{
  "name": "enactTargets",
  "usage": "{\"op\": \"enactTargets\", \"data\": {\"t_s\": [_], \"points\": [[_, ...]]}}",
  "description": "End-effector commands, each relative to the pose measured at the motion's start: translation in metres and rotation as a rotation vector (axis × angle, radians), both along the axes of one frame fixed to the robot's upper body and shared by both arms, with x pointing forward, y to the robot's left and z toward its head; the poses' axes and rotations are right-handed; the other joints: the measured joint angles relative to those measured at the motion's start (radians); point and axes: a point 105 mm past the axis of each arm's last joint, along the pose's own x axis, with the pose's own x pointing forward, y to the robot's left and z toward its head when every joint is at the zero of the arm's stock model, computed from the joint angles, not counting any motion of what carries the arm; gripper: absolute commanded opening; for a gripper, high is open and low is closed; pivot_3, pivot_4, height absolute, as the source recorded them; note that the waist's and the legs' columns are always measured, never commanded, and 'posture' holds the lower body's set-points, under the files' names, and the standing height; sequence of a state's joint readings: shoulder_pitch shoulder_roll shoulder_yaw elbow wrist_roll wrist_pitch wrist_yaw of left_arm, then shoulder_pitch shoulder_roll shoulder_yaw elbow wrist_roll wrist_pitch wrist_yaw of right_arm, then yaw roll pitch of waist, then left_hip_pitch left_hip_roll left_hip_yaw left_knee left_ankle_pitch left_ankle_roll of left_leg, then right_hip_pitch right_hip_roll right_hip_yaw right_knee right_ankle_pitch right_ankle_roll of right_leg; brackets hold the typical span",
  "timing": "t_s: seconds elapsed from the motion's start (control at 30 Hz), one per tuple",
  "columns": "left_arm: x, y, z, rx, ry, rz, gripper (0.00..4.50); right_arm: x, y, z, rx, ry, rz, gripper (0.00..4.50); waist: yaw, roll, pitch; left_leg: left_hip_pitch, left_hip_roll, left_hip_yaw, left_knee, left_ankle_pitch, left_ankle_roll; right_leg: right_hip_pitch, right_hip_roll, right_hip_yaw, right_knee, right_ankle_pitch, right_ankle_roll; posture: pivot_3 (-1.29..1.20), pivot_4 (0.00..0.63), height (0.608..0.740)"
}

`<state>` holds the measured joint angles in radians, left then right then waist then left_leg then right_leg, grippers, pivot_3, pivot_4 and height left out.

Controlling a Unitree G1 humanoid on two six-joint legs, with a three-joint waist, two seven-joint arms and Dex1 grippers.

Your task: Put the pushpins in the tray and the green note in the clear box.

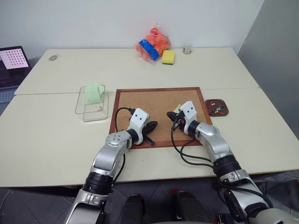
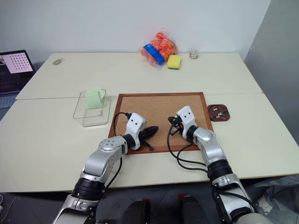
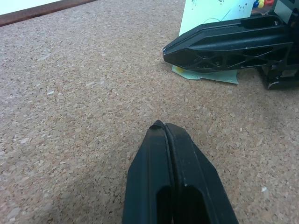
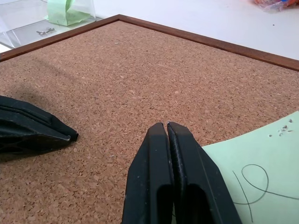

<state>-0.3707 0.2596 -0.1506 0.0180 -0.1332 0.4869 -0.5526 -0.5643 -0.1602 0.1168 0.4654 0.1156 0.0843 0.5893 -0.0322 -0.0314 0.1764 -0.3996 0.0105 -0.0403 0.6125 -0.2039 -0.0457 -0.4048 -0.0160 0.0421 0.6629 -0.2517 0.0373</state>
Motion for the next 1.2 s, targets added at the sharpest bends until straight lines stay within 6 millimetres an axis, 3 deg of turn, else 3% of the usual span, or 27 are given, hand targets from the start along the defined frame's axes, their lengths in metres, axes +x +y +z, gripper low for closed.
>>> {"op": "enactTargets", "data": {"t_s": [0.03,0.33,0.47,0.6,0.7,1.07,1.2], "points": [[0.000,0.002,-0.001,0.004,-0.001,0.014,0.00,0.000,-0.016,0.053,0.140,-0.151,-0.028,0.01,0.000,0.000,0.000,0.000,0.000,0.000,0.000,0.000,0.000,0.000,0.000,0.000,0.000,0.000,0.000,0.00,0.150,0.740],[0.001,-0.004,-0.001,-0.010,-0.001,0.001,0.00,-0.010,-0.021,0.082,0.176,-0.195,-0.025,0.01,0.001,0.000,0.000,0.000,0.000,0.000,0.000,0.000,0.000,0.000,0.000,-0.001,0.000,0.000,0.000,0.00,0.150,0.740],[0.002,-0.016,0.016,-0.101,-0.041,-0.030,0.00,-0.008,-0.023,0.087,0.200,-0.182,-0.046,0.01,0.003,0.000,0.000,-0.001,0.000,0.000,0.000,0.000,0.000,0.000,0.000,0.000,0.000,0.000,0.000,0.00,0.150,0.740],[-0.009,-0.036,0.047,-0.313,-0.063,-0.129,0.82,-0.008,-0.025,0.095,0.242,-0.166,-0.070,0.00,0.004,0.000,0.000,-0.001,0.000,0.000,0.000,0.000,0.000,0.000,-0.001,0.000,-0.001,0.000,0.000,0.00,0.150,0.740],[-0.016,-0.044,0.059,-0.396,-0.075,-0.184,1.37,-0.008,-0.026,0.098,0.253,-0.160,-0.077,0.00,0.003,0.000,0.000,-0.002,0.000,0.000,0.000,0.000,0.000,-0.001,-0.001,-0.001,-0.001,0.000,-0.001,0.00,0.150,0.740],[-0.008,-0.046,0.063,-0.433,-0.103,-0.161,3.46,-0.018,-0.020,0.103,0.292,-0.124,-0.032,0.00,0.001,0.000,0.000,-0.001,0.000,0.000,0.000,0.000,0.000,-0.001,0.000,0.000,-0.001,0.000,0.000,0.00,0.150,0.740],[-0.004,-0.050,0.063,-0.431,-0.106,-0.163,3.60,-0.025,-0.015,0.107,0.322,-0.103,0.003,0.00,0.001,0.000,0.000,-0.001,-0.001,0.000,0.000,0.000,0.000,-0.001,0.000,0.000,-0.001,0.000,0.000,0.00,0.150,0.740]]}}
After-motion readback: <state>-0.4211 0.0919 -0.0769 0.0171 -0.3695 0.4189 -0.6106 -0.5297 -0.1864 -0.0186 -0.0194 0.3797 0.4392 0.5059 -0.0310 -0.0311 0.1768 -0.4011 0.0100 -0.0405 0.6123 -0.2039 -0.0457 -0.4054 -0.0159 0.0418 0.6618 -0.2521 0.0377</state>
